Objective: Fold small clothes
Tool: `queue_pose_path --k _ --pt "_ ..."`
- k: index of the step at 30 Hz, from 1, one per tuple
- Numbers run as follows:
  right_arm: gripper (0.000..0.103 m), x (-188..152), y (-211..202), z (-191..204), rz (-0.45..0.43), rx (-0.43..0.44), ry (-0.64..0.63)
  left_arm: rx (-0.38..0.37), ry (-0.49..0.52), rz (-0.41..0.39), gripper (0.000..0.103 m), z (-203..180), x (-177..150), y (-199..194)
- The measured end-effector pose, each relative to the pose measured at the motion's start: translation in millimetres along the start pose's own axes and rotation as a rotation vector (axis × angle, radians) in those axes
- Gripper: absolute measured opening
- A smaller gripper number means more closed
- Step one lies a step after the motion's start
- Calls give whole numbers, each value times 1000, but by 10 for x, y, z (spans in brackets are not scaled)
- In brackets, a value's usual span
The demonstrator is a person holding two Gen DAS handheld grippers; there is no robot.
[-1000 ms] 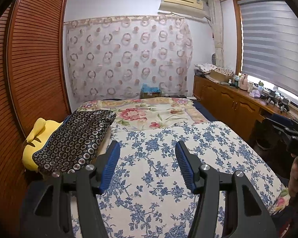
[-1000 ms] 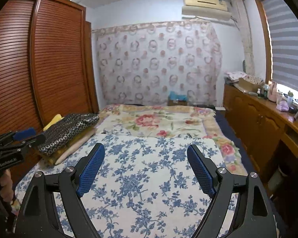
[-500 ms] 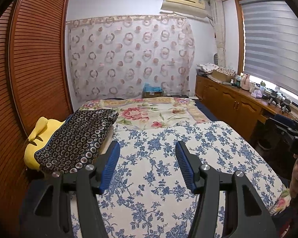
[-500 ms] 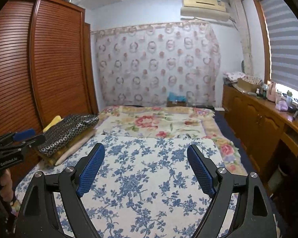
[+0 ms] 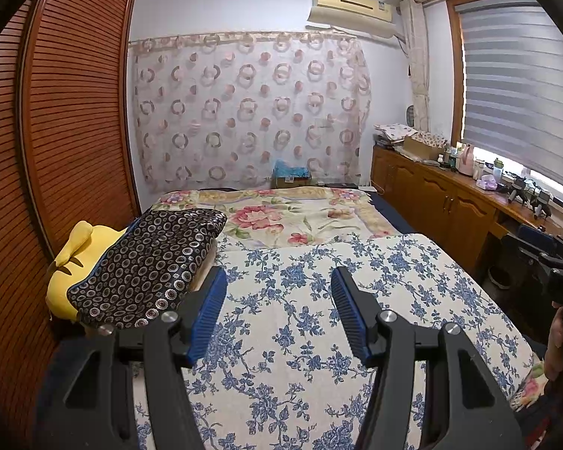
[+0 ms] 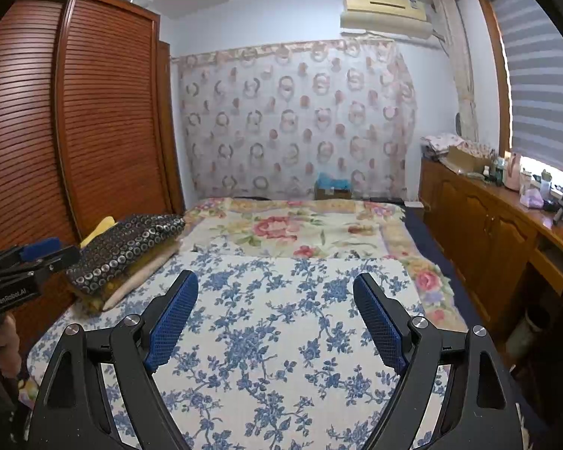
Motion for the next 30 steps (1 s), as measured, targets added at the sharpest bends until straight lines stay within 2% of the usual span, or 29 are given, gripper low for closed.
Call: queue_pose_path --k 30 --pt "87 -15 -10 2 -2 0 -2 -1 5 -7 58 -60 5 -13"
Point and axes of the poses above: each gripper's, at about its wrist camera, not at the fingertips, and y roughly the way its jaws point, z to its left, x to its top, the point moved 6 cm from there along y, roughly the way its jaws point, and after that the axes turned 12 degrees about -y, right-handed, at the moved point
